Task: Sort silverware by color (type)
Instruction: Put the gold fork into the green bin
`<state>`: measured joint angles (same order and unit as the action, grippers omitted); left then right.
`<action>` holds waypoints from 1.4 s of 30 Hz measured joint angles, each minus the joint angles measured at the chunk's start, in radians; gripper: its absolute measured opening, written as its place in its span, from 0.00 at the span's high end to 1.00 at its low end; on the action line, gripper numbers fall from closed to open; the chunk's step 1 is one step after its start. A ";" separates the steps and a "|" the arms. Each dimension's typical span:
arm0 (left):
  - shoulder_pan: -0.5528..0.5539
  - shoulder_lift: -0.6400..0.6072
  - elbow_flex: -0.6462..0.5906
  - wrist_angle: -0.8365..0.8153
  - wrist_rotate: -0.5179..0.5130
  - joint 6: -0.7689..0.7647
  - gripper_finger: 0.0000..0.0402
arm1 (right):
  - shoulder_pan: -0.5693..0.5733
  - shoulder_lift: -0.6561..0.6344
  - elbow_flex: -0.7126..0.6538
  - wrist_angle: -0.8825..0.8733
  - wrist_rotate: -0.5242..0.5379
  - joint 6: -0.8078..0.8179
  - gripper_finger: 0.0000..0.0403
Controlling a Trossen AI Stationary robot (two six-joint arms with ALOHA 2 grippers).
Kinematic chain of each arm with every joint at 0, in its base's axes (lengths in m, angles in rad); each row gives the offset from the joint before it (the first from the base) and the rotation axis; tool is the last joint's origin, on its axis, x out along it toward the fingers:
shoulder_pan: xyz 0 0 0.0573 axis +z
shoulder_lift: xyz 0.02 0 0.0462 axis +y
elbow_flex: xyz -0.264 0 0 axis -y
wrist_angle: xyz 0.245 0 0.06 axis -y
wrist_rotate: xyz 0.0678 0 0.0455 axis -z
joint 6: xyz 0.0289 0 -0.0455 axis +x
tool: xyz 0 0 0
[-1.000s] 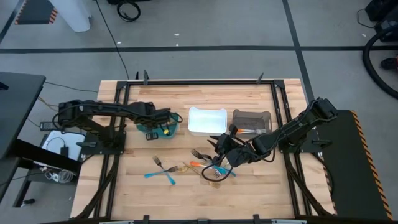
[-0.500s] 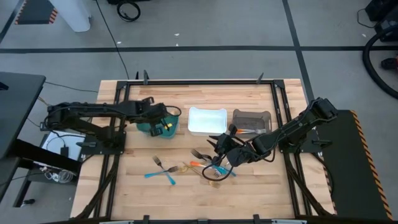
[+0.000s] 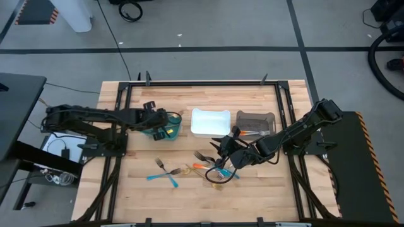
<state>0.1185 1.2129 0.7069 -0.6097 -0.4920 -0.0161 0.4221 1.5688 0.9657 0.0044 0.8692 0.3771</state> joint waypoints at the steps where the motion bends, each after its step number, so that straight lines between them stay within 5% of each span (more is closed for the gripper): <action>1: 0.000 -0.013 -0.008 0.000 0.001 -0.003 0.90 | 0.000 0.000 0.000 0.000 0.000 -0.003 0.78; 10: 0.000 -0.107 -0.061 -0.036 0.007 -0.025 0.90 | 0.000 0.000 0.000 0.011 0.000 -0.010 0.78; 35: 0.000 -0.108 -0.061 0.018 0.090 -0.035 0.90 | 0.001 0.000 0.000 0.024 -0.028 -0.016 0.78; 42: 0.015 -0.107 -0.039 -0.110 0.120 -0.067 0.90 | 0.001 0.000 0.000 0.025 -0.028 -0.021 0.78</action>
<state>0.1340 1.1057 0.6674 -0.7198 -0.3718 -0.0833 0.4232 1.5692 0.9657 0.0291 0.8410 0.3557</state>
